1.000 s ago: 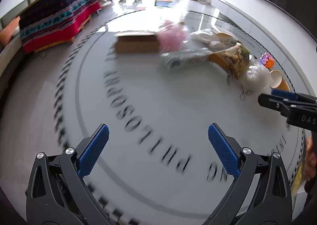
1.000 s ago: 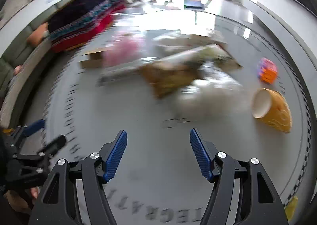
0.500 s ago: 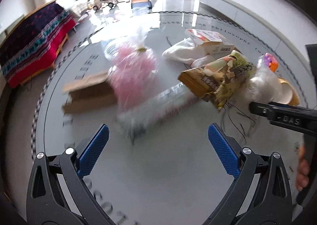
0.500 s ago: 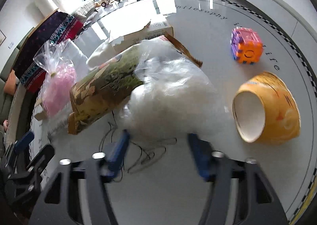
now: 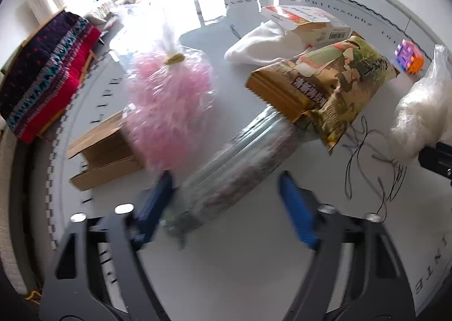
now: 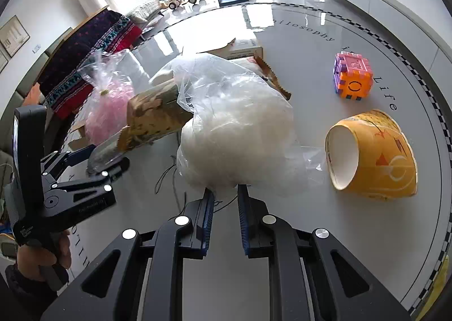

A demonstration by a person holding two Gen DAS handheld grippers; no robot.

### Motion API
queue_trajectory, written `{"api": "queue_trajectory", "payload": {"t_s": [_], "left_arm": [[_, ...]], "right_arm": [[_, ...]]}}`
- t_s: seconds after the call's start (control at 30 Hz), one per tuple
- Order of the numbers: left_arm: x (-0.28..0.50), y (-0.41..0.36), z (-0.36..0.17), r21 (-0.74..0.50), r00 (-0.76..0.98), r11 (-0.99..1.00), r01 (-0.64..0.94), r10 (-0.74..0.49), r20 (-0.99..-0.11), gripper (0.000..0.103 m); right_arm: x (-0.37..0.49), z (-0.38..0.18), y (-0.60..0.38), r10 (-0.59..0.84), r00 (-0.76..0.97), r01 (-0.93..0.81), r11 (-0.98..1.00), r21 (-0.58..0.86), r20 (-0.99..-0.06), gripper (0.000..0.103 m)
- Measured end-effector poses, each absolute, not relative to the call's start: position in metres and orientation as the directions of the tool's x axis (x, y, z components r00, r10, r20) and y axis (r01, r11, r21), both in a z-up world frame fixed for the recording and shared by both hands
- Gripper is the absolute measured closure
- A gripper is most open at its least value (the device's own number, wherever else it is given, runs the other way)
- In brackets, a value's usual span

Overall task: Collect trash
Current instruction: 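Grasp the silver wrapper with the left tool while the right tool grasps the white plastic bag, then carry wrapper and bag to the black bin and open both tools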

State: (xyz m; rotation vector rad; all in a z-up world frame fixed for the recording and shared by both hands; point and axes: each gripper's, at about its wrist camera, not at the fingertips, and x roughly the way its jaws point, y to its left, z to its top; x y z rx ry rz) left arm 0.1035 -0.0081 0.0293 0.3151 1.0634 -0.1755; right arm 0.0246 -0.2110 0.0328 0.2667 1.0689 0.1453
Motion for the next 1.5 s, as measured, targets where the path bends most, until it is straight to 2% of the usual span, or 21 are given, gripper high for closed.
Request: {"api": "queue_trajectory", "payload": {"t_s": [0.13,0.17,0.27,0.3,0.33,0.37,0.4,0.47,0.53,0.6,0.63,0.7,1.2,1.5], "left_arm": [[0.093,0.005,0.041,0.086,0.439,0.950,0.299,-0.057,-0.897,0.066],[0.088,0.008,0.044,0.060,0.431,0.952,0.302,-0.080,-0.899,0.067],[0.080,0.004,0.050,0.089,0.455,0.944,0.318,-0.069,-0.888,0.067],[0.083,0.001,0.048,0.108,0.447,0.941,0.320,-0.049,-0.893,0.063],[0.086,-0.002,0.045,0.112,0.439,0.941,0.319,-0.042,-0.897,0.051],[0.093,-0.005,0.040,0.101,0.425,0.943,0.318,-0.047,-0.904,0.045],[0.097,-0.007,0.036,0.095,0.415,0.943,0.320,-0.049,-0.908,0.041],[0.105,-0.013,0.028,0.108,0.406,0.940,0.324,-0.035,-0.913,0.041],[0.111,-0.017,0.028,0.105,0.422,0.939,0.326,-0.045,-0.905,0.045],[0.112,-0.016,0.030,0.060,0.408,0.946,0.319,-0.080,-0.909,0.060],[0.110,-0.015,0.030,0.065,0.409,0.950,0.306,-0.069,-0.910,0.064],[0.100,-0.013,0.031,0.073,0.408,0.949,0.306,-0.061,-0.911,0.067],[-0.046,0.039,0.062,0.008,0.498,0.982,0.189,-0.089,-0.863,0.068],[-0.130,0.109,0.054,-0.043,0.528,0.999,0.015,-0.045,-0.848,0.068]], "right_arm": [[0.014,0.040,-0.201,0.255,0.483,-0.002,0.957,0.290,-0.837,0.085],[0.010,0.042,-0.201,0.258,0.487,-0.004,0.956,0.293,-0.835,0.085],[0.002,0.048,-0.201,0.262,0.496,-0.009,0.955,0.296,-0.828,0.085],[0.001,0.048,-0.203,0.264,0.495,-0.009,0.954,0.298,-0.828,0.085],[0.000,0.050,-0.204,0.267,0.495,-0.010,0.953,0.302,-0.827,0.085],[-0.001,0.052,-0.204,0.270,0.497,-0.014,0.953,0.304,-0.824,0.085],[-0.002,0.053,-0.204,0.269,0.499,-0.016,0.953,0.302,-0.824,0.085],[-0.003,0.055,-0.207,0.270,0.503,-0.017,0.953,0.303,-0.821,0.085],[-0.003,0.056,-0.210,0.269,0.505,-0.017,0.953,0.302,-0.820,0.085],[-0.004,0.057,-0.209,0.269,0.506,-0.021,0.954,0.301,-0.819,0.085],[-0.005,0.057,-0.209,0.272,0.507,-0.025,0.953,0.302,-0.818,0.085],[-0.008,0.058,-0.206,0.273,0.508,-0.031,0.953,0.300,-0.817,0.085],[-0.063,0.084,-0.145,0.325,0.513,-0.144,0.945,0.294,-0.794,0.085],[-0.117,0.088,-0.064,0.421,0.435,-0.344,0.895,0.285,-0.796,0.085]]}}
